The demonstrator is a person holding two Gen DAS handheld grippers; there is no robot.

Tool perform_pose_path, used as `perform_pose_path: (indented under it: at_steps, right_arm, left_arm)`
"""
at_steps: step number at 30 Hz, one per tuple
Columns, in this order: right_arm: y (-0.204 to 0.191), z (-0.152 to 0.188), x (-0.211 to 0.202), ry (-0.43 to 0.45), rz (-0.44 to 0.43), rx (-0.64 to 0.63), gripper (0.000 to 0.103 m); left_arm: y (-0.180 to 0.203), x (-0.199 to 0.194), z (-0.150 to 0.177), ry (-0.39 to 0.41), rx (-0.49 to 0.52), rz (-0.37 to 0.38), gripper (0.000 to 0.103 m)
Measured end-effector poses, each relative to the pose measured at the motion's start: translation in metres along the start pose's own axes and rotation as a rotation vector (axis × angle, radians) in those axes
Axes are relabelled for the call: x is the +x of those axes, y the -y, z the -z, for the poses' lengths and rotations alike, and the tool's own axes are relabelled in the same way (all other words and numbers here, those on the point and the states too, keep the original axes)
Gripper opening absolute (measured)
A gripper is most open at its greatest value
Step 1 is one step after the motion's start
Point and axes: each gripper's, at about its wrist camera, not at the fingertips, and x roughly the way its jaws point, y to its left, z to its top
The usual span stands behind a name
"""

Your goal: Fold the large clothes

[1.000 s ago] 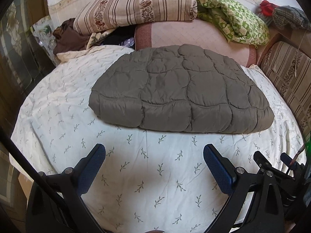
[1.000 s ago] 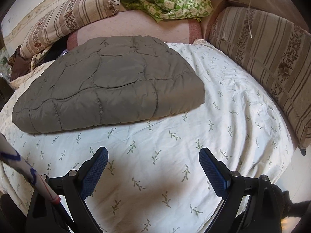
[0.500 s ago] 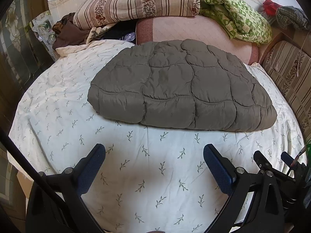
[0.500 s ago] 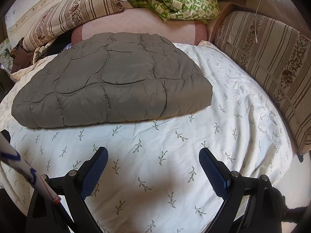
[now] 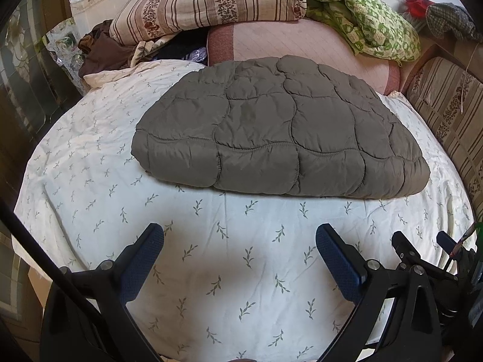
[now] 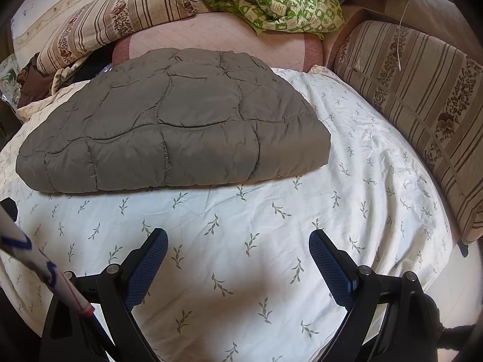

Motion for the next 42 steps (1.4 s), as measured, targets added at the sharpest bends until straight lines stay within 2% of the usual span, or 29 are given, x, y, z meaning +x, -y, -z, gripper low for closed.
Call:
perform_pose_path:
  at_steps: [10,13,18,22,42]
  right_arm:
    - [0.003,0.003,0.003,-0.01,0.015,-0.001,0.097]
    - [0.004,0.005,0.005,-0.013,0.023,-0.003,0.097]
    - [0.005,0.003,0.003,0.0,0.014,0.016,0.097]
    - [0.003,0.006,0.002,0.0,0.009,0.008,0.097]
    - [0.0,0.007,-0.003,0.007,0.014,0.002,0.097]
  left_arm:
    - [0.004,-0.001,0.001,0.013,0.002,-0.004,0.1]
    - [0.006,0.002,0.0,-0.007,0.007,0.004,0.1]
    - [0.007,-0.002,0.003,0.006,0.013,-0.002,0.1]
    - [0.009,0.002,0.004,-0.017,0.014,0.01,0.1]
    - [0.015,-0.002,0.008,-0.024,0.027,0.02,0.1]
